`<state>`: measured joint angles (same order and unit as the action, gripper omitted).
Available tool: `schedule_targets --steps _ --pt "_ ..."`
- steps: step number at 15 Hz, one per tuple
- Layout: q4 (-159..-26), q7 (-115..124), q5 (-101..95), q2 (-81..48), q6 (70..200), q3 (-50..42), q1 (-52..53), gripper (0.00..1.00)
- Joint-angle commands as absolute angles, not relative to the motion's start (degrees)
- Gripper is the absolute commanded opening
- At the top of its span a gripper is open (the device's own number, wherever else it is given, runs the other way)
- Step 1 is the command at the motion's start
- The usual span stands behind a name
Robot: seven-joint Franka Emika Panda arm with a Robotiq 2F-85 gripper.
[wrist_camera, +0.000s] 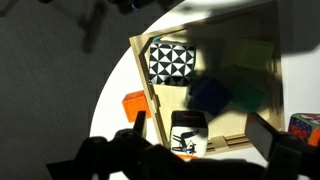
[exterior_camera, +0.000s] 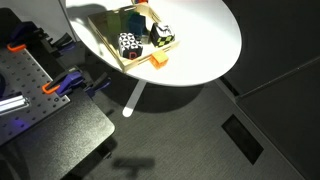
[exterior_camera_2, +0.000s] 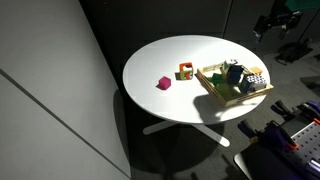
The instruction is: Pick up the orange block on the right of the table and place it in the wooden tray
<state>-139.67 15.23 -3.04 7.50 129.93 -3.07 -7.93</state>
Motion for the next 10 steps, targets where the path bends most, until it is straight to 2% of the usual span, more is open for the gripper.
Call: schedule_targets --steps 1,10 --pt "-136.3 14.7 -3.5 2.5 130.8 -5.2 -8.6 1.0" --pt "-130.0 17.4 -2.8 -11.7 136.1 -10.1 -9.4 1.0"
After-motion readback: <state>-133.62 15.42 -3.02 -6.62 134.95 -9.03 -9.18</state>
